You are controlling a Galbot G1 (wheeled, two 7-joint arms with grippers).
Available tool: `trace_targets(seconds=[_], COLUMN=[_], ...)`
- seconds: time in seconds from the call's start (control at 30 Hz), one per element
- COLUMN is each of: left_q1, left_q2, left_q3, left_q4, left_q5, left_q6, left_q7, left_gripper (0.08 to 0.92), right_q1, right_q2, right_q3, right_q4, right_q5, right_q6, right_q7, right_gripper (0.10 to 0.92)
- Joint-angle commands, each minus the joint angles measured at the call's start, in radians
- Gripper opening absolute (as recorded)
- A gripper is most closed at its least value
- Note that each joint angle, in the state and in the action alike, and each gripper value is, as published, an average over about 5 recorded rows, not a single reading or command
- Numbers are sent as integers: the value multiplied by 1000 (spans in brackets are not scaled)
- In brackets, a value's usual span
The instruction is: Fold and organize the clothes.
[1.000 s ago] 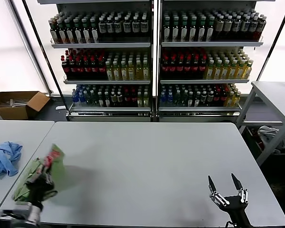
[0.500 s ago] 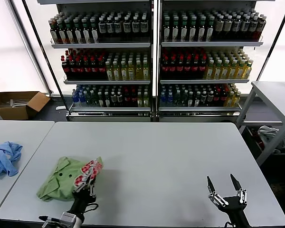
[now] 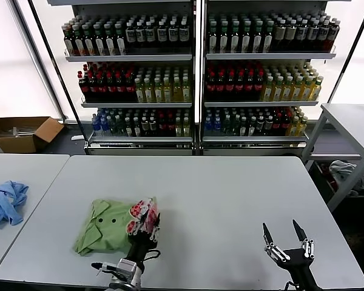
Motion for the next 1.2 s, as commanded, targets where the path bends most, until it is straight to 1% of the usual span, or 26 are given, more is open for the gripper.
trace_targets(seconds=[0.03,0.1,0.17,0.33,0.43,0.53,0.63,0.83,1.2], left_q1=[-62,-51,-32,72,138,175,198,234,230], left_q2=[5,7,10,52,63,50,29,8,10], left_q3=[108,84,34,-169,-280,-357,-385,-391,-394], left_q4=[-105,-158,-217,-331,-377,-392,-393,-391,-375], left_q5=[58,48,23,-12,-41,-57,-59,-54,-53], left_q6=[-4,-17,-12,34,50,57,65,76,95], left_q7=[-14,-10,-2,47,51,51,51,52,54], left_gripper=[470,530,582,730,797,819,822,823,823], right_q1=[30,63,114,324,517,713,865,1002,1006], right_q2=[4,9,17,28,25,50,86,161,260], right_q3=[-26,-54,-94,-227,-356,-512,-645,-802,-844], right_q4=[10,16,26,35,4,-57,-136,-290,-406], right_q5=[-3,0,11,96,184,295,364,372,390], right_q6=[-35,-69,-135,-407,-515,-592,-640,-665,-685], right_q7=[3,10,19,35,61,122,162,169,151], right_gripper=[823,823,823,823,823,823,823,823,823])
